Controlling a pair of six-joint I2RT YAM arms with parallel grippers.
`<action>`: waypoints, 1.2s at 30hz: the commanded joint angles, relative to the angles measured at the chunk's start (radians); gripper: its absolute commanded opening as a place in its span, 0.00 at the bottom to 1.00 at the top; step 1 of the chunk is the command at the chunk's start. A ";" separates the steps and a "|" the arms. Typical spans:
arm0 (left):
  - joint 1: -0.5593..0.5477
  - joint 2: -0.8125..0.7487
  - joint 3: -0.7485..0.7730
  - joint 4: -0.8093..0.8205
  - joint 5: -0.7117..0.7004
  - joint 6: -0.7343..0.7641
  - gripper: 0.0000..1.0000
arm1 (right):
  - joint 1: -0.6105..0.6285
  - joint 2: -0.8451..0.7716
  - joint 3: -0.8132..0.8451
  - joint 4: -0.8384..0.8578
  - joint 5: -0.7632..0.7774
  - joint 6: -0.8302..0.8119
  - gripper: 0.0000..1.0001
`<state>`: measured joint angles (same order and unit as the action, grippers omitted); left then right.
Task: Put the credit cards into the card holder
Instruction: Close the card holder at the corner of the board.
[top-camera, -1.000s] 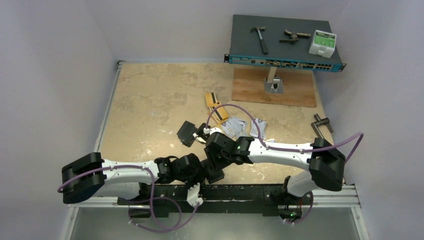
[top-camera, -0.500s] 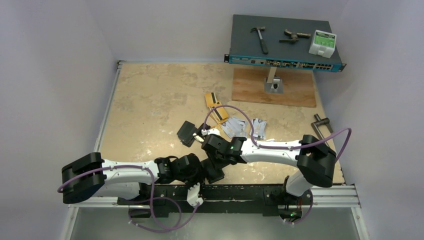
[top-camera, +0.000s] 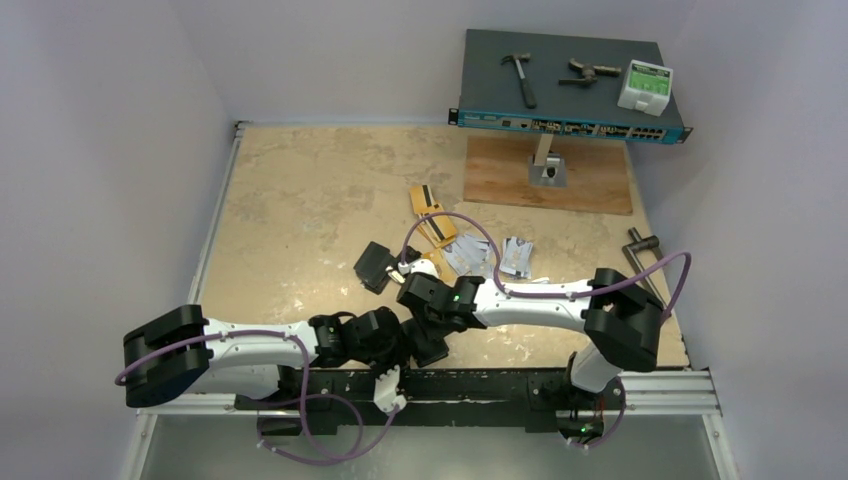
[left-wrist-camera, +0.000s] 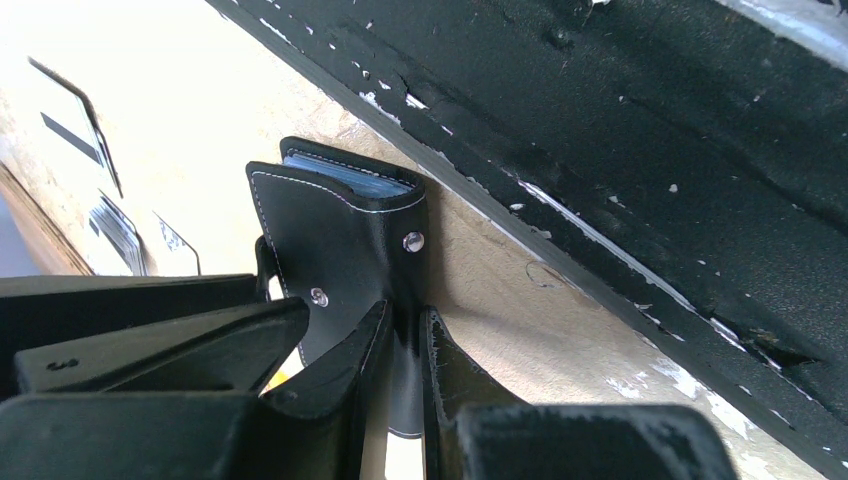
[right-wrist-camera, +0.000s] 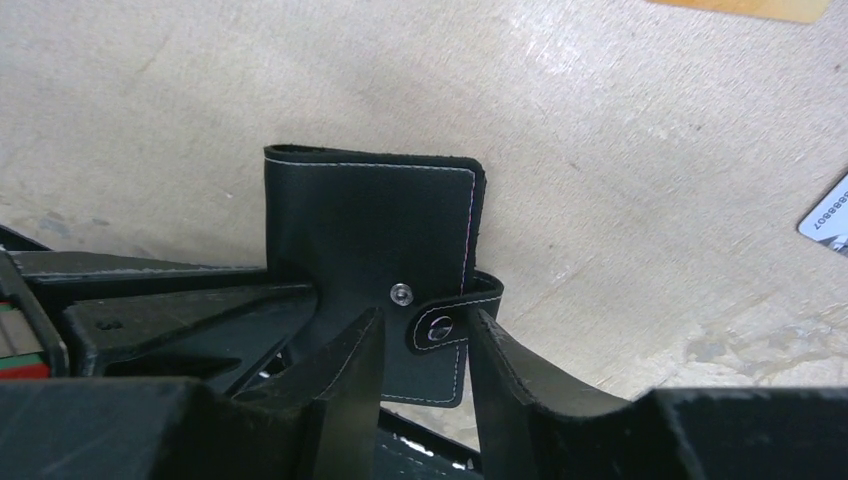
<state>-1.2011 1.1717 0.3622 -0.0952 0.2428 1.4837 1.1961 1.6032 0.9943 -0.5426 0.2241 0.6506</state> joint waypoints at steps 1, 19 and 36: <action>-0.006 -0.006 0.001 -0.040 0.023 -0.001 0.00 | 0.014 0.002 0.037 -0.019 0.046 0.004 0.34; -0.006 -0.007 0.003 -0.046 0.026 0.001 0.00 | 0.015 -0.025 0.042 -0.030 0.056 0.014 0.06; -0.006 -0.007 0.002 -0.042 0.028 0.003 0.00 | 0.024 0.023 0.032 0.015 -0.004 0.002 0.00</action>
<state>-1.2011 1.1713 0.3622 -0.0956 0.2428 1.4841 1.2076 1.6058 1.0004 -0.5587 0.2398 0.6582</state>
